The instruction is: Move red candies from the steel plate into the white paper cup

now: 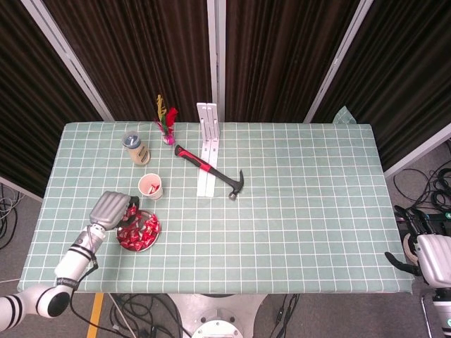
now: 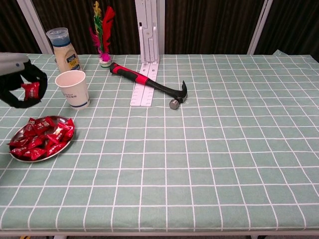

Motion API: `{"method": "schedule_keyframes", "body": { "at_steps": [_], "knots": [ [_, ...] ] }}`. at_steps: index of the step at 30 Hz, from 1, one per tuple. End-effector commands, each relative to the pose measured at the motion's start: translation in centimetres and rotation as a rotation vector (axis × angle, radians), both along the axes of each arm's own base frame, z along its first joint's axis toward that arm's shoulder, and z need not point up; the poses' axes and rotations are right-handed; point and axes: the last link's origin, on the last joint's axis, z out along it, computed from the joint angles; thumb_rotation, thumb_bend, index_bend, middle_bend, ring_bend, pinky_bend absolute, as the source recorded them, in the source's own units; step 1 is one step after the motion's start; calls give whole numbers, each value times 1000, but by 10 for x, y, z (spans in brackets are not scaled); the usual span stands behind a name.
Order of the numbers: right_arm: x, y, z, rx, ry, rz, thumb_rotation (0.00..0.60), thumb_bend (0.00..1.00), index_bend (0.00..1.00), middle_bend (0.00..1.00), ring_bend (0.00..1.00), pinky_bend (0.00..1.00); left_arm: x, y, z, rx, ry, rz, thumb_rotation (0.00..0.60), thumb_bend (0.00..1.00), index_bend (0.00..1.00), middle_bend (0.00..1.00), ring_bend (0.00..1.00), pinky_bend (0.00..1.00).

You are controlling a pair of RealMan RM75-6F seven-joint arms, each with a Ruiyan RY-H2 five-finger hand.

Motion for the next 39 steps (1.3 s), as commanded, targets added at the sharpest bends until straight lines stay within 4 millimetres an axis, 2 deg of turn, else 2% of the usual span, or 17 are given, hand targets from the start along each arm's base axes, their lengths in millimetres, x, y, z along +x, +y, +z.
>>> {"method": "schedule_keyframes", "body": {
  "at_steps": [1, 9, 12, 16, 25, 30, 32, 35, 39],
  "knots": [
    [0, 0, 0, 0, 0, 0, 600, 101, 101, 214, 100, 403, 12, 16, 10, 21, -23, -13, 600, 499, 699, 761, 967, 1000],
    [-2, 0, 0, -3, 1, -9, 600, 101, 101, 215, 100, 404, 35, 58, 7, 35, -30, -20, 600, 491, 673, 734, 968, 1000],
    [-3, 1, 1, -6, 1, -14, 600, 101, 101, 215, 100, 404, 37, 71, -1, 35, -2, -12, 600, 490, 653, 705, 968, 1000],
    [-4, 1, 3, -12, 3, -23, 600, 101, 101, 214, 100, 405, 35, 77, -9, 23, 12, 12, 600, 483, 594, 646, 967, 1000],
    [-5, 0, 2, -10, 3, -28, 600, 101, 104, 216, 107, 407, 34, 75, -15, 8, 21, 18, 600, 450, 484, 537, 960, 1000],
    [-5, 0, 2, -10, 4, -24, 600, 101, 106, 216, 111, 409, 35, 72, -13, 19, 23, 8, 600, 349, 379, 447, 948, 1000],
    [-4, 0, 2, -9, 4, -23, 600, 101, 106, 217, 111, 409, 34, 70, -9, 34, 19, 3, 600, 296, 345, 417, 940, 1000],
    [-4, 0, 3, -10, 5, -20, 600, 101, 106, 217, 111, 409, 33, 63, 1, 82, -10, -2, 600, 266, 331, 401, 935, 1000],
    [-2, -1, 2, -6, 6, -12, 600, 101, 106, 217, 111, 409, 24, 37, 22, 152, -48, -21, 600, 247, 343, 402, 935, 1000]
  ]
}}
